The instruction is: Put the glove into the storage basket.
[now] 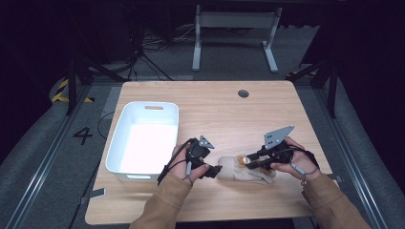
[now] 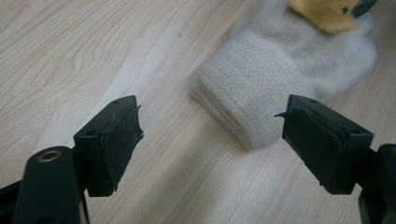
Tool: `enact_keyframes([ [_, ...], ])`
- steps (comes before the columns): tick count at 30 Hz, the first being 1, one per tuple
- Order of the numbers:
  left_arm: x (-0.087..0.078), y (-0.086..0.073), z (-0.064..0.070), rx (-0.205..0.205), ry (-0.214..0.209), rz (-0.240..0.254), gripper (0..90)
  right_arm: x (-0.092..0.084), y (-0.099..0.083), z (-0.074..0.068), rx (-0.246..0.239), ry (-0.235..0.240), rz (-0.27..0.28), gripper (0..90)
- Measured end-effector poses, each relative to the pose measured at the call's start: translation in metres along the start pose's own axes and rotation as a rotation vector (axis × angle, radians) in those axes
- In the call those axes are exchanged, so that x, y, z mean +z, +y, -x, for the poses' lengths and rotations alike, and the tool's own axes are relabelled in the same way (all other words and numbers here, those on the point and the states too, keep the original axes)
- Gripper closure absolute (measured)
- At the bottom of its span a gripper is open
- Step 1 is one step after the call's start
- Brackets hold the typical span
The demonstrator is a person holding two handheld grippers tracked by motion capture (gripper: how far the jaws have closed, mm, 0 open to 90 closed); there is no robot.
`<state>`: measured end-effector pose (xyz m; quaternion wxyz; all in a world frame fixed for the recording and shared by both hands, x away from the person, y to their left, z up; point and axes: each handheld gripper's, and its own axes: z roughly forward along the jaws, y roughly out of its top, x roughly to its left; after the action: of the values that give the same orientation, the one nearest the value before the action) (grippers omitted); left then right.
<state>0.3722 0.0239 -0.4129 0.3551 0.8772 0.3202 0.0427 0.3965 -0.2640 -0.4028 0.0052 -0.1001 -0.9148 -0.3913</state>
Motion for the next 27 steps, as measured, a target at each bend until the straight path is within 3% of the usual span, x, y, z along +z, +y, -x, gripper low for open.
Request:
enact_keyframes([
  [12,0.001,0.002,0.000,0.011,-0.038,-0.027,23.1,0.010,-0.008,0.006,0.003,-0.019,-0.082,67.3],
  [16,0.001,0.000,0.000,0.028,-0.026,-0.025,23.1,0.014,-0.010,0.005,-0.004,-0.023,-0.105,62.3],
  [19,0.002,-0.001,0.002,0.075,-0.029,-0.009,20.0,0.013,-0.009,0.004,-0.002,-0.036,-0.094,54.5],
  [23,0.002,0.001,0.003,0.079,-0.036,-0.007,20.4,0.008,-0.008,0.002,-0.004,-0.053,-0.054,53.4],
  [27,0.003,0.002,0.003,0.085,-0.045,-0.007,22.7,-0.001,-0.006,0.001,0.010,-0.110,-0.012,53.4],
])
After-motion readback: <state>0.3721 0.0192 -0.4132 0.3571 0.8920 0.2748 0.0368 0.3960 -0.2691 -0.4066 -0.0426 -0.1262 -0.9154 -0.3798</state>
